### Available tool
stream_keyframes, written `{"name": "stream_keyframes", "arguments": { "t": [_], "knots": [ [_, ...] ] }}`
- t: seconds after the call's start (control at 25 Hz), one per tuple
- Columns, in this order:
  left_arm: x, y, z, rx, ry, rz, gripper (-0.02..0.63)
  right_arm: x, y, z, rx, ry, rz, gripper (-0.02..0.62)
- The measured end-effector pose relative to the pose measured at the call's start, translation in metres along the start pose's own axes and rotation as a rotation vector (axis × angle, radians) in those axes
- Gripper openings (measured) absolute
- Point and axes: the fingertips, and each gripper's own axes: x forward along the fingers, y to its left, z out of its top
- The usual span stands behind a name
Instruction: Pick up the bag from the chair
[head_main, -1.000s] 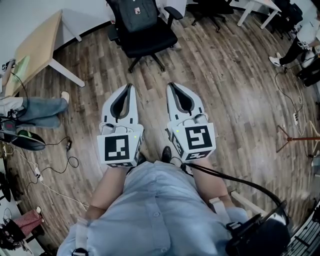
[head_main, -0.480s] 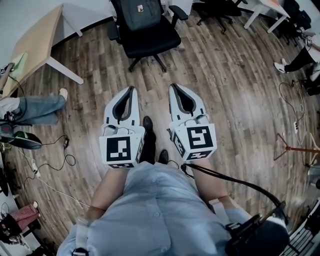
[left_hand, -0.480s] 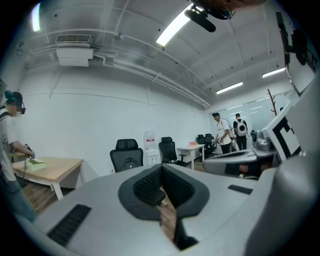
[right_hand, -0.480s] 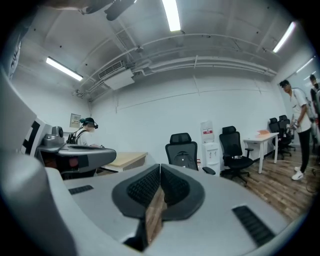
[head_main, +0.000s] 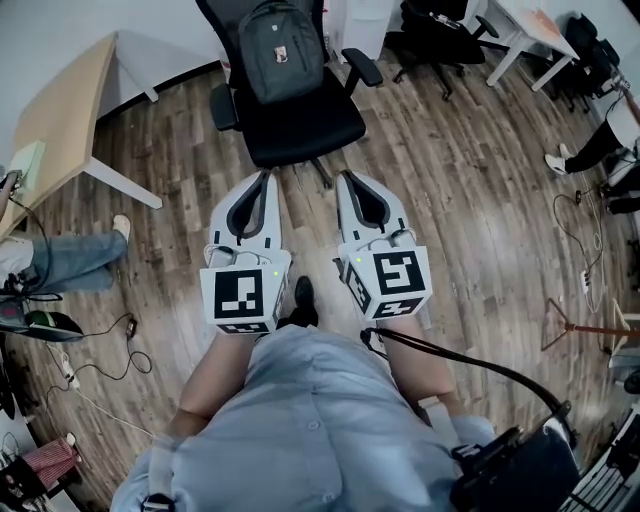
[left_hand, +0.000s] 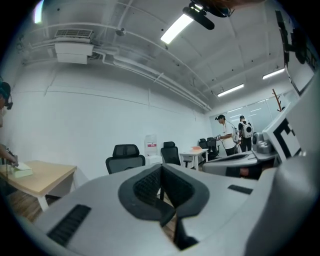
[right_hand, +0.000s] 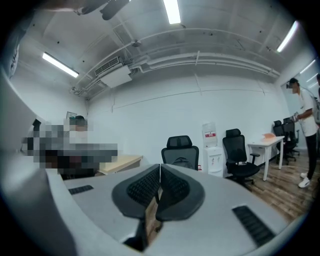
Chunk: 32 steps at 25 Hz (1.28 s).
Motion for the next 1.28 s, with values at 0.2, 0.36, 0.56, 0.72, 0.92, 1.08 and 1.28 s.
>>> {"name": "stream_keyframes", "arguments": {
  "t": [0.2, 0.36, 0.56, 0.72, 0.92, 1.08, 1.28],
  "knots": [
    [0.052, 0.036, 0.015, 0.023, -0.044, 0.0, 0.0, 0.06, -0.015, 0.023, -0.013, -0.042, -0.003, 0.002],
    [0.08, 0.049, 0.01, 0.016, -0.038, -0.005, 0.0, 0.087, -0.024, 0.028, -0.017, -0.046, -0.008, 0.002],
    [0.108, 0.056, -0.006, -0.006, -0.005, -0.031, 0.0, 0.112, -0.038, 0.021, -0.006, -0.016, -0.026, 0.002],
    [0.128, 0.06, -0.017, -0.015, 0.027, -0.032, 0.0, 0.13, -0.051, 0.018, 0.008, 0.001, -0.029, 0.002],
    [0.167, 0.07, -0.027, -0.015, 0.056, 0.0, 0.0, 0.165, -0.075, 0.016, 0.02, 0.002, -0.006, 0.002],
    [0.206, 0.074, -0.027, -0.011, 0.074, 0.036, 0.0, 0.2, -0.101, 0.021, 0.009, 0.008, 0.028, 0.002],
    [0.264, 0.084, -0.032, -0.014, 0.108, 0.105, 0.0, 0.254, -0.137, 0.024, 0.007, 0.016, 0.081, 0.002]
  ]
}}
